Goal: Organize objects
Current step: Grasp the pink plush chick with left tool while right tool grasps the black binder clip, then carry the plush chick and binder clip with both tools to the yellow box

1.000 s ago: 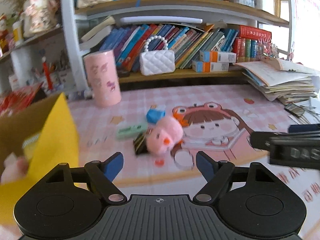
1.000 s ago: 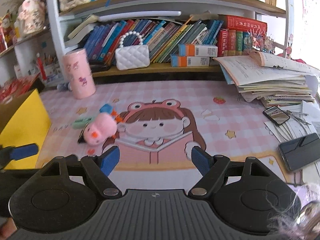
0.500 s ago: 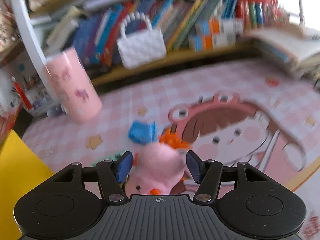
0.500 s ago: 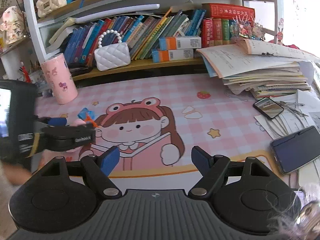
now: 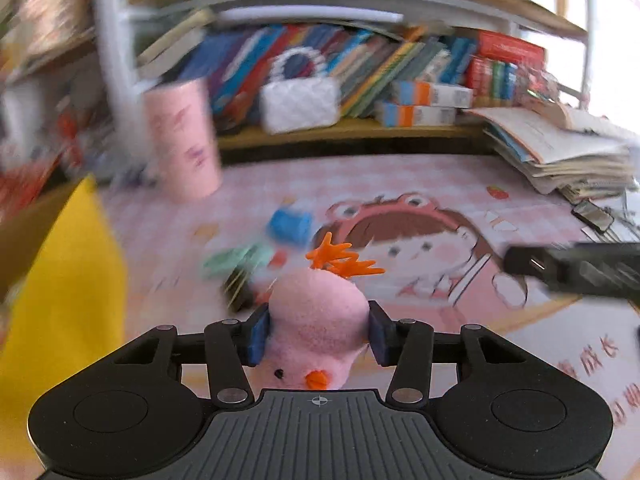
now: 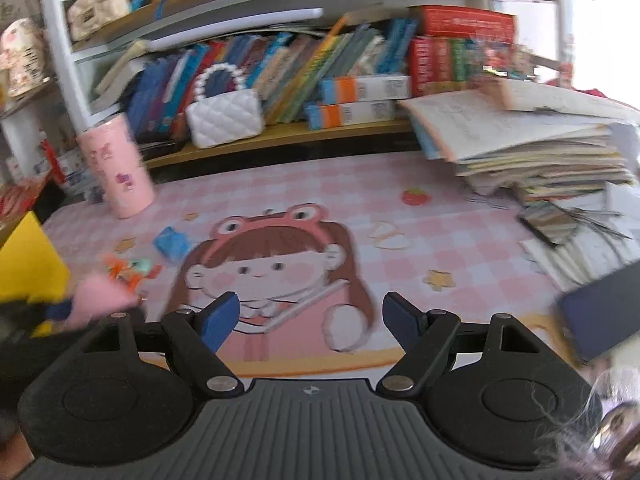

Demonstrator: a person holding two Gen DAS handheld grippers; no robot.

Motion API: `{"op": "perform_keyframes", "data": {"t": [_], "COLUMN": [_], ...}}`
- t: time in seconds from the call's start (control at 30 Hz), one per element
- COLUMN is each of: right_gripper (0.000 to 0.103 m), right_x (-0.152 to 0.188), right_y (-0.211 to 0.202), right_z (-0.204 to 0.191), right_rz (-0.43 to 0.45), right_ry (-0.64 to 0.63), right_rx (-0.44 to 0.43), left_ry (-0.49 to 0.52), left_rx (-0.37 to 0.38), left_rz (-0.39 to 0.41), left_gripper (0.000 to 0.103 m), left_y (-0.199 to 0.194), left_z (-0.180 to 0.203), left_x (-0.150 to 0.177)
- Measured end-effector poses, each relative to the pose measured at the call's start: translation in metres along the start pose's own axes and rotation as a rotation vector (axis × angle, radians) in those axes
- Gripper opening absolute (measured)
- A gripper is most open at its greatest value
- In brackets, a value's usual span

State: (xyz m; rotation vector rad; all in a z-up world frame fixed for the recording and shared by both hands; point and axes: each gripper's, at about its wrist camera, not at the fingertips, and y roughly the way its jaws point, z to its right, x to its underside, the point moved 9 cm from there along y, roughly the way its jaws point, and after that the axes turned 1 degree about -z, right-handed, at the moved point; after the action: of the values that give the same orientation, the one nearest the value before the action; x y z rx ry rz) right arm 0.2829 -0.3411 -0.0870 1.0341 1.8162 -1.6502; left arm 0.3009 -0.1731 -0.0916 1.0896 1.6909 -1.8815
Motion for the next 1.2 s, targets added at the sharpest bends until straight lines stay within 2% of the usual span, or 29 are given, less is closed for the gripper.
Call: {"op": "perform_keyframes", "data": {"t": [0.23, 0.37, 0.43, 0.5, 0.57, 0.63, 0.67, 0.7, 0.8, 0.97, 1.2], "right_gripper": [0.077, 0.069, 0.061, 0.049, 0.043, 0.03, 0.016, 0.01, 0.009, 0.009, 0.009], "right_x": [0.001, -0.006, -0.007, -0.008, -0.006, -0.001, 0.001, 0.003, 0.001, 0.0, 0.027], "right_y": [0.043, 0.07, 0.084, 0.098, 0.112, 0.122, 0.126, 0.127, 0.116, 0.08, 0.02], "right_z": [-0.089, -0.139, -0.157, -0.17, -0.176, -0.179, -0.18, -0.178, -0.174, -0.178, -0.181], "right_rz": [-0.025, -0.017, -0.03, -0.045, -0.071, -0.1, -0.115, -0.121, -0.084, -0.028, -0.059], "right_ry": [-0.2, -0.252, -0.245, -0.221, -0.187, -0.157, -0.142, -0.135, -0.102, -0.139, -0.193], "right_rx": [-0.208, -0.308, -0.338, -0.355, -0.358, -0.359, -0.367, -0.363, -0.37, -0.388, -0.368], "left_ry": [-0.152, -0.214, -0.232, -0.248, -0.265, -0.282, -0.289, -0.296, -0.313, -0.326, -0.328], "left_rx": [-0.077, -0.137, -0.167, -0.192, -0.215, -0.235, -0.243, -0.251, -0.264, -0.249, -0.2], "left_rz": [-0.073, -0.067, -0.058, -0.056, -0.058, -0.06, -0.06, -0.059, -0.051, -0.034, 0.01], "left_gripper": [0.047, 0.047, 0.047, 0.047, 0.047, 0.047, 0.047, 0.047, 0.047, 0.047, 0.047], "left_y": [-0.053, -0.075, -0.086, -0.096, -0.103, -0.11, -0.113, -0.116, -0.123, -0.129, -0.135], "left_z": [-0.053, -0.077, -0.086, -0.094, -0.101, -0.108, -0.112, -0.115, -0.124, -0.131, -0.14], "left_x": [0.056, 0.069, 0.073, 0.078, 0.084, 0.09, 0.093, 0.095, 0.1, 0.104, 0.105]}}
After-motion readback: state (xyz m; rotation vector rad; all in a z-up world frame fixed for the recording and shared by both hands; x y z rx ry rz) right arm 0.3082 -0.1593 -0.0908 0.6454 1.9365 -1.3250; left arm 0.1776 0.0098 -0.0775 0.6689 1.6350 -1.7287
